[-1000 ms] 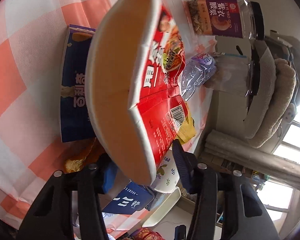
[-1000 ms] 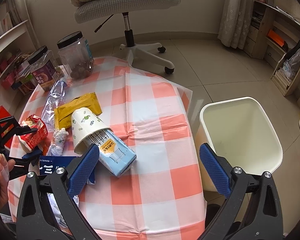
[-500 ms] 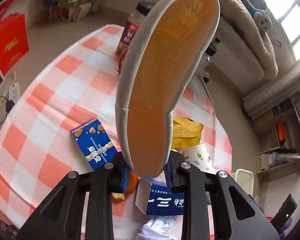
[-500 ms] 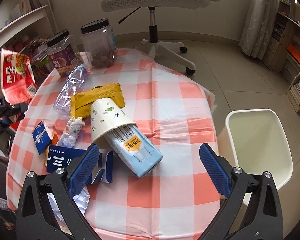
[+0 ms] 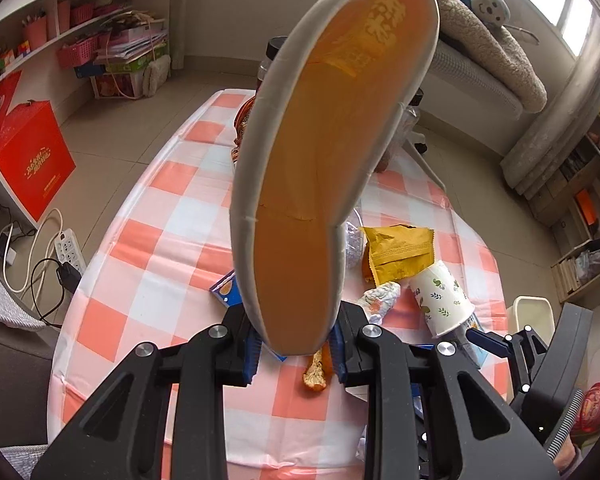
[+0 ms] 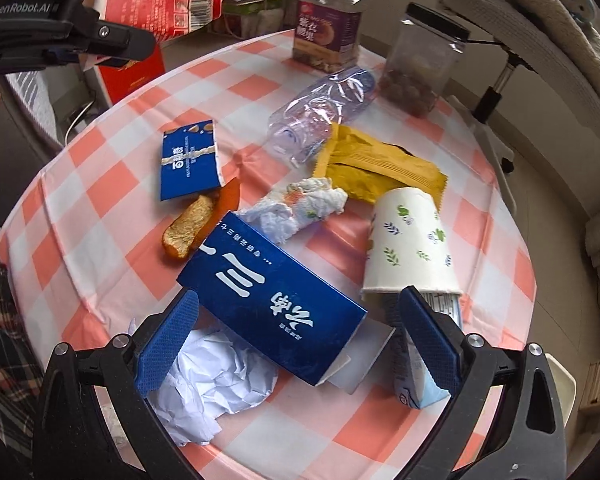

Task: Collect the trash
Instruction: 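Grasp the dark blue box with the right tool while the left tool holds the red bowl up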

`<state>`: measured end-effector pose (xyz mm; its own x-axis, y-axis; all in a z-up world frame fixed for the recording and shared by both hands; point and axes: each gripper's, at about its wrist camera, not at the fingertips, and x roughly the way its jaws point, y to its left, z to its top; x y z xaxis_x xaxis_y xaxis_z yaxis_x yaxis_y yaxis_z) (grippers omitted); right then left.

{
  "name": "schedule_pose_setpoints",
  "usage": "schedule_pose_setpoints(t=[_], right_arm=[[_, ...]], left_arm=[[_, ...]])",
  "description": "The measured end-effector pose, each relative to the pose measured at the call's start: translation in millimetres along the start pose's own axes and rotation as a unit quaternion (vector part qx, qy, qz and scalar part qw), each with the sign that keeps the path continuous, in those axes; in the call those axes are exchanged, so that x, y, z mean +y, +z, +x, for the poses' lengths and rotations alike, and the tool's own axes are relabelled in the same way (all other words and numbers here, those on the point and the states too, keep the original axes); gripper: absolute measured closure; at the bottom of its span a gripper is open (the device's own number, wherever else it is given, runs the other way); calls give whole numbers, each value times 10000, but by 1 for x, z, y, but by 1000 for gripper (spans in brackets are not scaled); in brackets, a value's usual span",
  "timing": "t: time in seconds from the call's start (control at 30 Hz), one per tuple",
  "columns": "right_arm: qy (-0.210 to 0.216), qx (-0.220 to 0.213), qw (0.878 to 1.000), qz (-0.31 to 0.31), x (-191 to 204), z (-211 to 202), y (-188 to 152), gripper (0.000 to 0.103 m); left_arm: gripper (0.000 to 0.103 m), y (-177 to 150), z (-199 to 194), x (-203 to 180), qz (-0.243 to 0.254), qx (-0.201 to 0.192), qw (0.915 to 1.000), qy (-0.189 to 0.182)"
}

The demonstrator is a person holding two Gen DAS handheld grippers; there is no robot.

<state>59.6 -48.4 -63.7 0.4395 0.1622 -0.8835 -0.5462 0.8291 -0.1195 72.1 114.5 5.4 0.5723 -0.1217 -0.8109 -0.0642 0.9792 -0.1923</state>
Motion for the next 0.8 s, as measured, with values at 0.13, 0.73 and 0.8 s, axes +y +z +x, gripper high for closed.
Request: schedule_pose_setpoints(t=[0.13,0.73,0.8], right_arm=[[254,320,9987,-311,8,19,6,8],[930,475,9945,29,5,27,5,35],[1023,367,9939,181,5,25,6,40]], left_arm=[[75,-3,5,9,25,118,9999,19],[75,-5,16,9,62,287,9996,-31],[75,-5,16,10,41,279,9996,-8]])
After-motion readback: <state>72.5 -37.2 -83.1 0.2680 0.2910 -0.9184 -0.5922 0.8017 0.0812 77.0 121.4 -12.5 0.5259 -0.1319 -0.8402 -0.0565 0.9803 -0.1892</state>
